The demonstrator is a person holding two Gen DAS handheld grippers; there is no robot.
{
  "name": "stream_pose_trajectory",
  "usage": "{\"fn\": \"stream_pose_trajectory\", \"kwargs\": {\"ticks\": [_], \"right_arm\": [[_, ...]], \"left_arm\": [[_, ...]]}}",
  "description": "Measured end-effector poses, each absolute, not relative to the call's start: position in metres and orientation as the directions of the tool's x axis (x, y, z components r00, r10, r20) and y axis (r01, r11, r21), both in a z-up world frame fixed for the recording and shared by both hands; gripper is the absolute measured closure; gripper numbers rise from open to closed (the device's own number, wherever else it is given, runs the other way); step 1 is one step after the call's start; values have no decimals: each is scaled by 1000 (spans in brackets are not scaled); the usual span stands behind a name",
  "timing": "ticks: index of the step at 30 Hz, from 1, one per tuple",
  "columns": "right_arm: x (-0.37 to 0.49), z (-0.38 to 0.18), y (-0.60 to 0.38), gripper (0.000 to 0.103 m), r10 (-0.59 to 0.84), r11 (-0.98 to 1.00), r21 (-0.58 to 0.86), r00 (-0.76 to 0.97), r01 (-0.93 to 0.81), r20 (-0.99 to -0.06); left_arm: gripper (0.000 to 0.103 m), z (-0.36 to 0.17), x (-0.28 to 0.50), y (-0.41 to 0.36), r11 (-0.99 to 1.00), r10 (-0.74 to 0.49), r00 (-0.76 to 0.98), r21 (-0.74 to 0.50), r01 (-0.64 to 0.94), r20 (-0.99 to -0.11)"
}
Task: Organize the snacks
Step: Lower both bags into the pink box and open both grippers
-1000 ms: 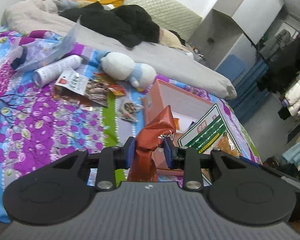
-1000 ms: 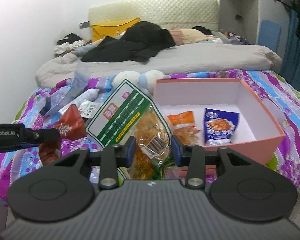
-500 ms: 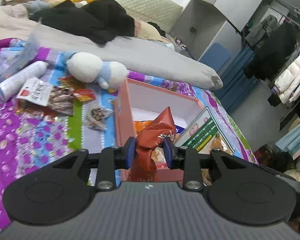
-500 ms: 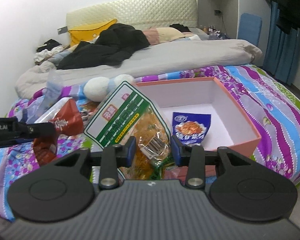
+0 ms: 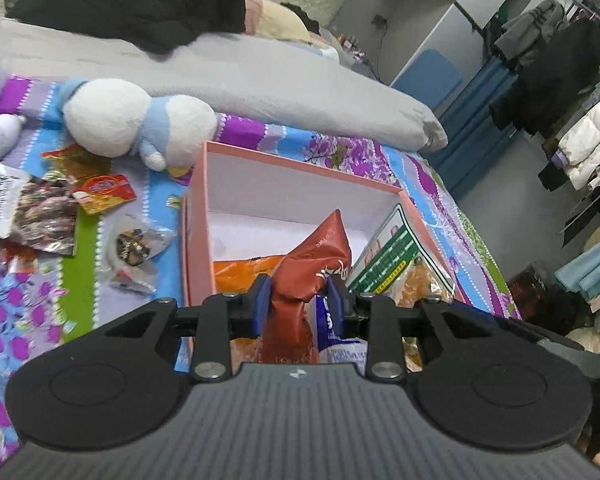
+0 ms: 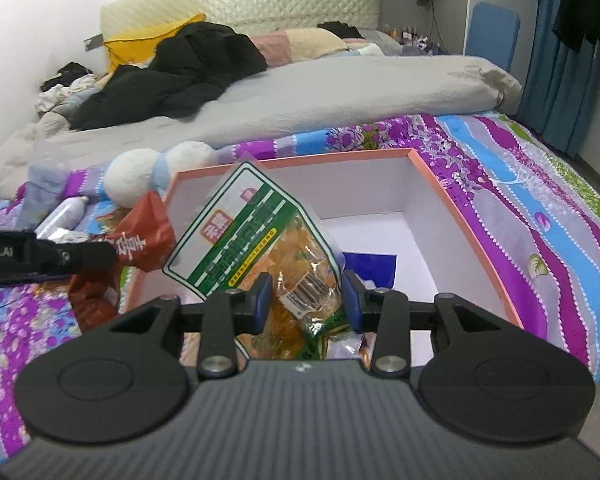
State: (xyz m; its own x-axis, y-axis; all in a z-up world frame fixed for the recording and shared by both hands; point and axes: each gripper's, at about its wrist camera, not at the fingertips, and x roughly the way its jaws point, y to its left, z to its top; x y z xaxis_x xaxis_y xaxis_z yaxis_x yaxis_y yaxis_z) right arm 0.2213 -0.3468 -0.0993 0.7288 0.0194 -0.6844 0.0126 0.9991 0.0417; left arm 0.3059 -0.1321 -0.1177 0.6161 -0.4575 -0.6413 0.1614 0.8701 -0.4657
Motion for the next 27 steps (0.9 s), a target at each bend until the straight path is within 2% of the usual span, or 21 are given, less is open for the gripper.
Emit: {"fn": "stream_pose_trajectory", "kwargs": {"ticks": [9, 12, 14, 16, 18, 27], "right_arm": [[269, -135, -363, 62, 8, 998, 52, 682, 44, -731], [276, -143, -366, 57, 19, 996, 71, 668, 51, -744], [277, -145, -368, 48, 4, 996, 63, 662, 66, -750], [278, -146, -368, 39, -14, 996, 46, 657, 74, -754], [273, -145, -364, 39, -31, 997, 28, 655, 79, -755], [242, -121, -353, 39, 14, 995, 77, 687, 61, -727]], "left_arm": [[68, -154, 355, -144, 873, -461, 558, -466, 145, -690], [67, -161, 358, -142, 868, -468, 544, -478, 135, -696], [63, -162, 358, -141, 857, -486, 547, -494, 145, -682], [46, -160, 357, -143, 854, -498, 541, -490, 172, -678], [41, -155, 352, -145, 866, -480, 559, -467, 179, -676], [40, -112, 310, -133, 868, -475, 623, -449, 213, -621]]}}
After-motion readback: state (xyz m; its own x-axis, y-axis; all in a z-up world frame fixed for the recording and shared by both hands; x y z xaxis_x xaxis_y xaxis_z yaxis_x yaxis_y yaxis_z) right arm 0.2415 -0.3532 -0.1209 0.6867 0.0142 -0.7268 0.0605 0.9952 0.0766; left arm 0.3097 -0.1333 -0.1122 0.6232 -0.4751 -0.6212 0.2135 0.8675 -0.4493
